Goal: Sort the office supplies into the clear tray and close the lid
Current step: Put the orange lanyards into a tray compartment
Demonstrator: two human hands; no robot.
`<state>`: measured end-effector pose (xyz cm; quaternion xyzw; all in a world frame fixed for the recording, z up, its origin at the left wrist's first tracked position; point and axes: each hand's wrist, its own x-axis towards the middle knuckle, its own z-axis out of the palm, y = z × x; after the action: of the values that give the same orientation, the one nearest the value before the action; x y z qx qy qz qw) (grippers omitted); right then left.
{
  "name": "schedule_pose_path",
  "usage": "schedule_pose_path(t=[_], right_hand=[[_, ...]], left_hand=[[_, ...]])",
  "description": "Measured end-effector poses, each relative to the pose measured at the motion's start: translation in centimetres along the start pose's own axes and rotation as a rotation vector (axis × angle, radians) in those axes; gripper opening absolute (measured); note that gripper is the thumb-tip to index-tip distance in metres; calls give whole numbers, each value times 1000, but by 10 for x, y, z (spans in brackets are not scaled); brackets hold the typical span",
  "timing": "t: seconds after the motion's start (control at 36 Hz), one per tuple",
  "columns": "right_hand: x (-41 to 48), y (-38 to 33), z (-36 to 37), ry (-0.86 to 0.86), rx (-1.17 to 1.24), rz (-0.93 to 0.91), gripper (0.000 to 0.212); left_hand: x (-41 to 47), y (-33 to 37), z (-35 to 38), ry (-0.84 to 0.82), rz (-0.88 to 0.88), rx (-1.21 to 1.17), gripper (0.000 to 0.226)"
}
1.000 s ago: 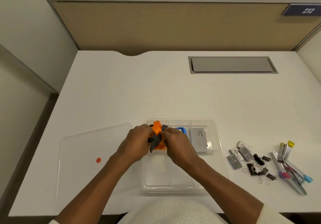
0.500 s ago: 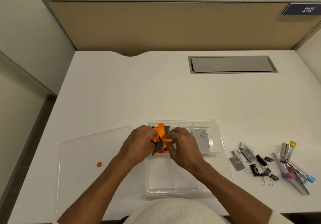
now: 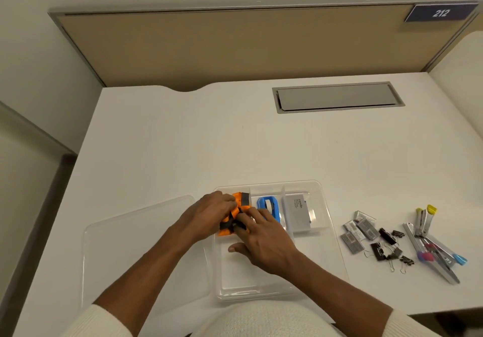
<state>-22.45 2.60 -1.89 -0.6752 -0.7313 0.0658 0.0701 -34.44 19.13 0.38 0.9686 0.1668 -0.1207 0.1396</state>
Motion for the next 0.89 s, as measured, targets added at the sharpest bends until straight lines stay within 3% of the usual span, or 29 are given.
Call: schedule_pose_path(t=[0.11,0.22,0.33,0.56,0.67,0.89], right_hand=[[3,-7,3,-60,-64,29,65],[7,-13,1,-36,-67,65,54],[0,-18,0,61,-67,73,39],[-14,-8,10,-89,-107,11,60],[-6,-4,4,-130,-71,-9,52],[-11,1,4,-51,-25,17,26]], left_hand=[[2,0,3,31,4,35,24],[2,7,-1,97,-53,134,27],[-3,21,2,35,-143,89,31],[2,37,11,-41,-206,27,59],[8,41,12,-21,-276,-59,70],[5,39,16,63,-233,-33,52]])
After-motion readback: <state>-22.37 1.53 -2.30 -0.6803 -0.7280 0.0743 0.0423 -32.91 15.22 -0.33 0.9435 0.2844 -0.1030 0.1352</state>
